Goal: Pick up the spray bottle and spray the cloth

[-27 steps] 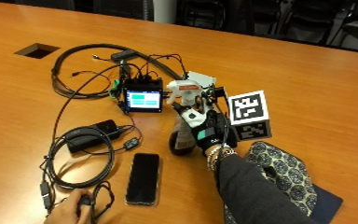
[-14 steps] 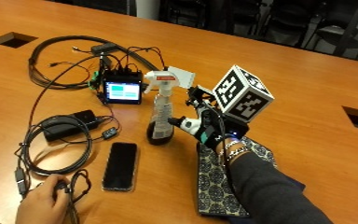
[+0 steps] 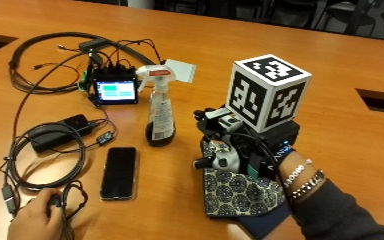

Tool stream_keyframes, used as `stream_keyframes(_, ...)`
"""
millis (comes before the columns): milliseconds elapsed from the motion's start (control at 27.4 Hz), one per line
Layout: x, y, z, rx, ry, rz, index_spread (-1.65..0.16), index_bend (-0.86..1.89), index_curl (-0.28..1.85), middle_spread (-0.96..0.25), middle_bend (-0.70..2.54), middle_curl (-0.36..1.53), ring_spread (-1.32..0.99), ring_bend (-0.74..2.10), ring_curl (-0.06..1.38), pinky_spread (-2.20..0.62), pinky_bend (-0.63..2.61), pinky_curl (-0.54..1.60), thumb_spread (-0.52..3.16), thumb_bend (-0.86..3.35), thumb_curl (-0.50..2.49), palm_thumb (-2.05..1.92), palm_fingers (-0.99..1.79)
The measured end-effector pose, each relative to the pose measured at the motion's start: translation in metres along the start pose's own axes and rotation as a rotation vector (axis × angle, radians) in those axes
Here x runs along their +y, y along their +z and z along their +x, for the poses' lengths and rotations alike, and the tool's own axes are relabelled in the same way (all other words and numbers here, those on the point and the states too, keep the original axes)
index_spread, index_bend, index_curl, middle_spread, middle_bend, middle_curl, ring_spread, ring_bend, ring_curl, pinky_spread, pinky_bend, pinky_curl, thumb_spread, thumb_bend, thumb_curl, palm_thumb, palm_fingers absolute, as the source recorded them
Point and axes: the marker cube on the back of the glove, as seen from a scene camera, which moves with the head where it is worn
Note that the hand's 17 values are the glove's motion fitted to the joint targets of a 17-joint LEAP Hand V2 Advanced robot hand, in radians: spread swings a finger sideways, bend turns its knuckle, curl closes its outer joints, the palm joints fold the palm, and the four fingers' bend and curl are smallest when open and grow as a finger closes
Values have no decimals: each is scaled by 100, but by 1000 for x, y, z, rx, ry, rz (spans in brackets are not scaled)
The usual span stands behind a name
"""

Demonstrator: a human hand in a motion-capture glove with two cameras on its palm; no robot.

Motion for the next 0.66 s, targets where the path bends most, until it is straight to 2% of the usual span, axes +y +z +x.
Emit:
stream_keyframes(219,41,-9,-16,28,-96,-41,-41,14,24,-5,26,37,-2,38,32,27,40,34,99,-4,34,26,27)
stream_keyframes(658,59,-14,-32,32,-139,8,-42,11,22,-5,26,37,-3,37,32,27,39,34,100,-3,31,24,27)
